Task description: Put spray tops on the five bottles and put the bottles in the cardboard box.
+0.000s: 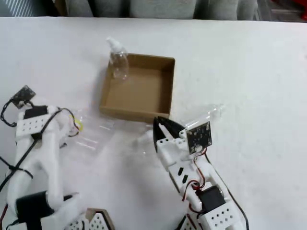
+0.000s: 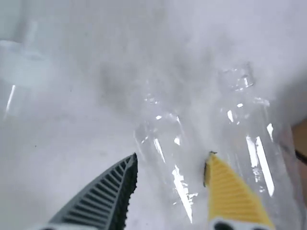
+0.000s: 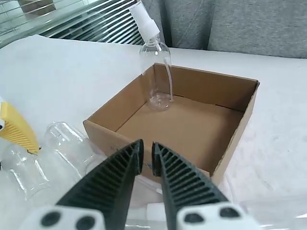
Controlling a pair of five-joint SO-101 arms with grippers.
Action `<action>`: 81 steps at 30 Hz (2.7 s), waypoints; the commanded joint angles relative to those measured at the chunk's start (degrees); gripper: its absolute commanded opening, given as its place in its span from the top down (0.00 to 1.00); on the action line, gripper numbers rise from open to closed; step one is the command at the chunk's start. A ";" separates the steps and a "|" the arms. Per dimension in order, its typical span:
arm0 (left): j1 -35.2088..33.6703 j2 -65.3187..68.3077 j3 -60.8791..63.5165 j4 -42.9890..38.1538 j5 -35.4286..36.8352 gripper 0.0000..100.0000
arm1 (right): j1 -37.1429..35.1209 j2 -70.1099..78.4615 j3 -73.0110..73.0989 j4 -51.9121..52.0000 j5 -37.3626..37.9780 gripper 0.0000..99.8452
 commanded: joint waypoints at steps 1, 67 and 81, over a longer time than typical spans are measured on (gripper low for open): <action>0.66 1.27 -1.76 -3.43 1.14 0.78 | -0.13 -0.13 0.44 0.31 0.18 0.98; -4.53 35.74 -32.00 8.79 -47.03 0.80 | -0.13 -0.13 0.44 1.80 0.18 0.98; -4.53 26.42 -34.99 16.70 -47.21 0.72 | -0.13 -0.31 0.44 1.80 0.18 0.98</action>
